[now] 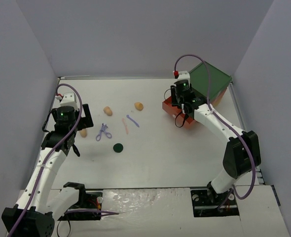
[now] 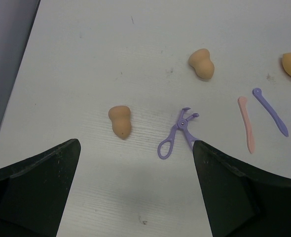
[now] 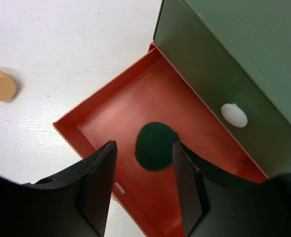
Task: Organize the makeup
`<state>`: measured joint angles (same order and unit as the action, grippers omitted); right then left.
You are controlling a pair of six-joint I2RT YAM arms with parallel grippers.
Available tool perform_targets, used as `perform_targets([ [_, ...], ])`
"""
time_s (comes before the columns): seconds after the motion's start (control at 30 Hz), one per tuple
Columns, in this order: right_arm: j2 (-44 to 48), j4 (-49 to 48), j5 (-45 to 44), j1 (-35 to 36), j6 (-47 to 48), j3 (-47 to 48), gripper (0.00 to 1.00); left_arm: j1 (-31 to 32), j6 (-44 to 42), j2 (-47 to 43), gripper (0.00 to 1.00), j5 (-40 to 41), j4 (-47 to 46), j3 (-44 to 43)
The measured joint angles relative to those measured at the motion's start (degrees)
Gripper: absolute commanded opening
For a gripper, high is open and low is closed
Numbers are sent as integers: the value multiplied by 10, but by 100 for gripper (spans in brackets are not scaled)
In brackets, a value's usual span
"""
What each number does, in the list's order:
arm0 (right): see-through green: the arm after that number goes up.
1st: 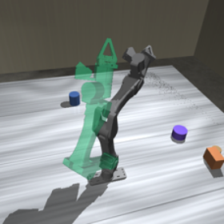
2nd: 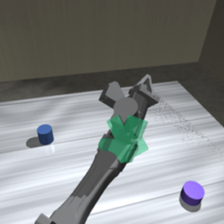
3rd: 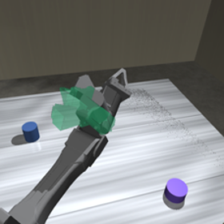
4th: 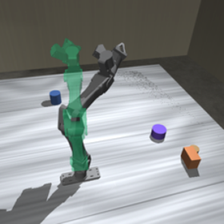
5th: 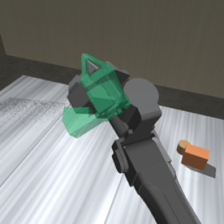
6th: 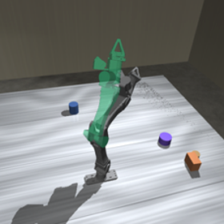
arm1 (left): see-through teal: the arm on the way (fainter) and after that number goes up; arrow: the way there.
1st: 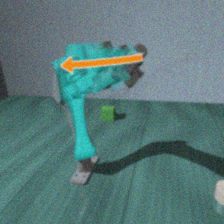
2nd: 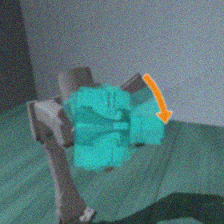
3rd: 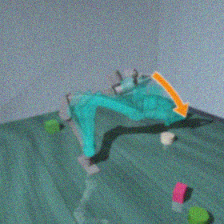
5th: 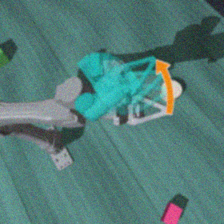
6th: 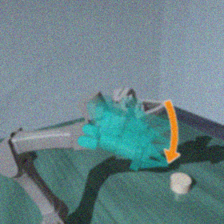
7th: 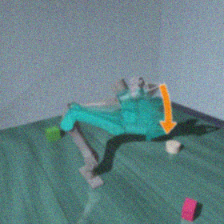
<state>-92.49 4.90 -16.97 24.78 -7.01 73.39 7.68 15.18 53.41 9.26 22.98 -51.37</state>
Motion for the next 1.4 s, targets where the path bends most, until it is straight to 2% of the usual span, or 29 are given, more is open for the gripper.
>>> perform_targets([
  [0.1, 0, 3, 15, 2, 4, 8, 67, 0, 0, 1, 97, 0, 0, 0],
  [0.17, 1, 2, 26, 5, 7, 15, 73, 0, 0, 1, 97, 0, 0, 0],
  [0.37, 10, 1, 72, 32, 13, 17, 81, 0, 0, 1, 97, 0, 0, 0],
  [0.53, 7, -19, 130, 147, 22, 10, 87, -5, 0, 1, 97, 0, 0, 0],
  [0.7, -43, -70, 183, 264, 26, 1, 86, -7, 0, -9, 97, 2, 0, 0],
  [0.8, -96, -90, 195, 301, 26, 1, 83, -7, 0, -23, 97, 10, -1, 0],
  [1.03, -189, -122, 197, 341, 18, 1, 79, -8, 0, -39, 97, 24, -1, 0],
  [1.3, -245, -163, 186, 369, 11, 1, 78, -10, 0, -39, 97, 26, -1, 0],
  [1.4, -256, -183, 177, 375, 11, 4, 75, -10, 0, -39, 97, 26, -1, 0],
])
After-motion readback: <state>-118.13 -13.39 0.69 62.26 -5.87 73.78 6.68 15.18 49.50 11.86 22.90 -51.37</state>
